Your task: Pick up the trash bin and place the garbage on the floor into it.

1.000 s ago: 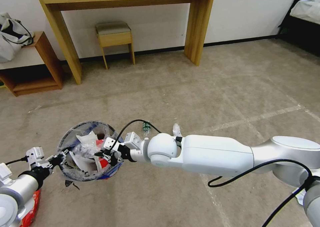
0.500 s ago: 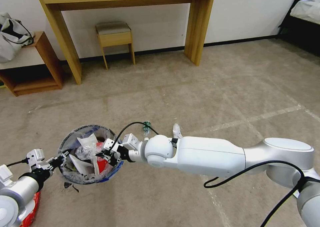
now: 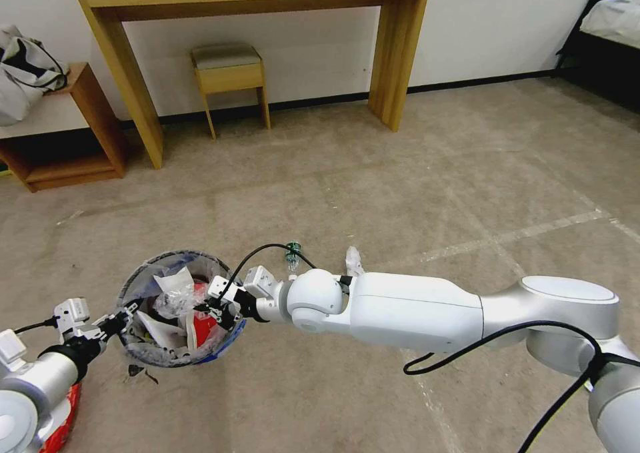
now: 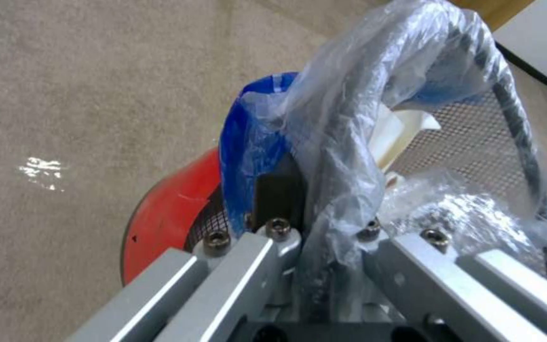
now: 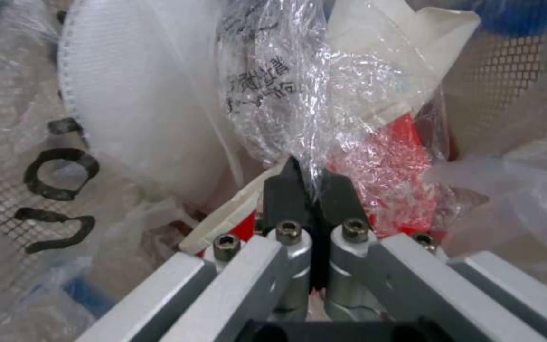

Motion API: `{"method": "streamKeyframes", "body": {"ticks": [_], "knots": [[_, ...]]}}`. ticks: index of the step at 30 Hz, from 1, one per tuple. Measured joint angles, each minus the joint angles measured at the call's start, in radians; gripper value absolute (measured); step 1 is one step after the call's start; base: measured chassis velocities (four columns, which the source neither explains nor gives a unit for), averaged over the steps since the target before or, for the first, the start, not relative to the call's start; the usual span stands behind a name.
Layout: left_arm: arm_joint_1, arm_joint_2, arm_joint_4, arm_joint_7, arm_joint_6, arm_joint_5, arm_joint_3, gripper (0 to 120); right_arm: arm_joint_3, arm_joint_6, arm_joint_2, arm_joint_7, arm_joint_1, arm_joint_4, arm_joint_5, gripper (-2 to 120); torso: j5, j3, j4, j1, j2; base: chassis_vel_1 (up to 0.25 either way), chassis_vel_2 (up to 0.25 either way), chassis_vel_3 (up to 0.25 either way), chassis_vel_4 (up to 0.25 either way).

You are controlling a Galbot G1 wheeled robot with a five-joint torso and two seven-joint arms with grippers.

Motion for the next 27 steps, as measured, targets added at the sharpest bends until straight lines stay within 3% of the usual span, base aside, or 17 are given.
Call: {"method": "streamKeyframes", "body": {"ticks": [22, 23, 27], "knots": [[-0.002, 0.003, 0.004, 0.006, 0.0, 0.003, -0.001, 1, 0.001, -0.025, 0.019, 0.035, 0.023, -0.005, 0.023, 0, 0.0, 0.0, 0.0, 0.0, 0.0, 0.0, 0.0, 0.0, 0.0], [-0.002, 0.003, 0.005, 0.006, 0.0, 0.003, -0.001, 1, 0.003, -0.031, 0.018, 0.043, 0.025, 0.004, 0.026, 7, 0.0, 0.0, 0.0, 0.0, 0.0, 0.0, 0.0, 0.0, 0.0], [-0.003, 0.002, 0.007, 0.007, 0.0, 0.004, -0.001, 1, 0.006, -0.036, 0.017, 0.05, 0.028, 0.012, 0.03, 13, 0.0, 0.0, 0.0, 0.0, 0.0, 0.0, 0.0, 0.0, 0.0]]}}
